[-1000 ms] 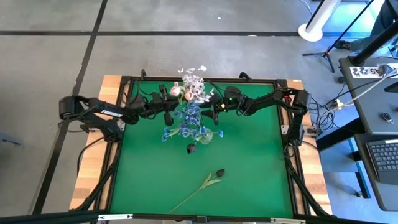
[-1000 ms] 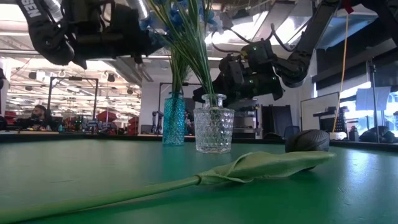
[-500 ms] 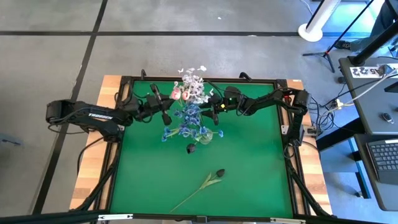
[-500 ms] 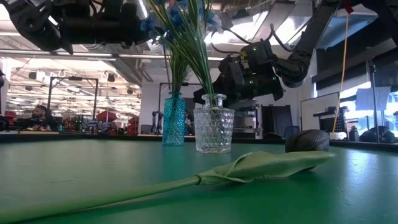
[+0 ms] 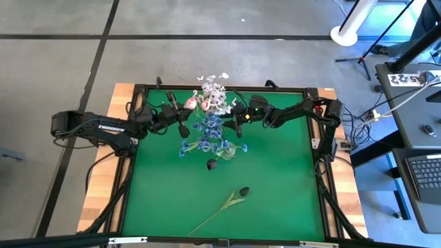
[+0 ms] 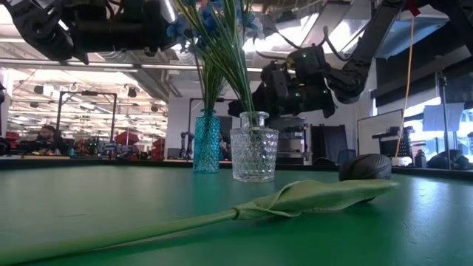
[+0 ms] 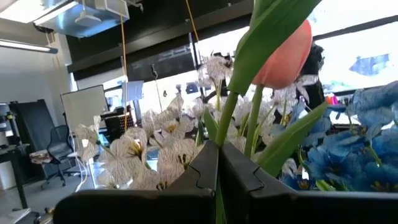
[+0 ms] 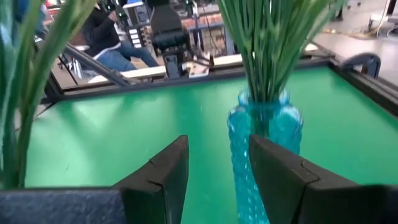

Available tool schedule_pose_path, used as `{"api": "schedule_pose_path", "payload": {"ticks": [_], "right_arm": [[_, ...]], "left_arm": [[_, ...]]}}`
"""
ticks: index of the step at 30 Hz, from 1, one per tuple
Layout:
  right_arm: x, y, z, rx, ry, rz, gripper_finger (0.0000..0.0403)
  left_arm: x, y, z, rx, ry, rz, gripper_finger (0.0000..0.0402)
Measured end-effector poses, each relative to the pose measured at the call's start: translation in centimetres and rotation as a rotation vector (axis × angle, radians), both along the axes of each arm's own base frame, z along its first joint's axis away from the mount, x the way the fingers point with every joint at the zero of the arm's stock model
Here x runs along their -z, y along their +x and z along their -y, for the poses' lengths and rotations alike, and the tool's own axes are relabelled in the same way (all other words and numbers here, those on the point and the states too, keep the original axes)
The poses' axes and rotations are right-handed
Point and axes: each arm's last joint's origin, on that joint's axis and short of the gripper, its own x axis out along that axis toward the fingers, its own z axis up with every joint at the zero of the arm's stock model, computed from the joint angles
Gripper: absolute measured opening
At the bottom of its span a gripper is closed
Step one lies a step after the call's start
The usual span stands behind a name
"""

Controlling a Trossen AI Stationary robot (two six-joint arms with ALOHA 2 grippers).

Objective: Sort flowers into vase by color
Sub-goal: Put the pink flowers into the blue transparent vase

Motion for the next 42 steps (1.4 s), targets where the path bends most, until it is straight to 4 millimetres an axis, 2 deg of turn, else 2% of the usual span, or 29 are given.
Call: {"api": "schedule_pose_path", "payload": {"ticks": [7,14,32,42], "right_arm": [[-1.5,1.4,0.6,-0.021,-0.016,-0.009,0.0166],[-2.5,2.4,0.9,-0.036,-0.030,-0.029,0.0166],[-2.4,2.4,0.9,-0.036,-0.019,-0.049,0.0166],[-2.3,2.4,0.9,-0.036,-0.016,-0.055,0.0166]], "left_arm": [[0.0,-0.1,-0.4,-0.002,-0.004,0.008,0.0000],[0.9,0.4,-0.9,-0.008,-0.027,-0.023,0.0000],[2.0,1.2,-1.1,0.030,-0.085,-0.007,0.0000],[2.7,1.3,-1.3,-0.040,-0.124,-0.074,0.0000]]}}
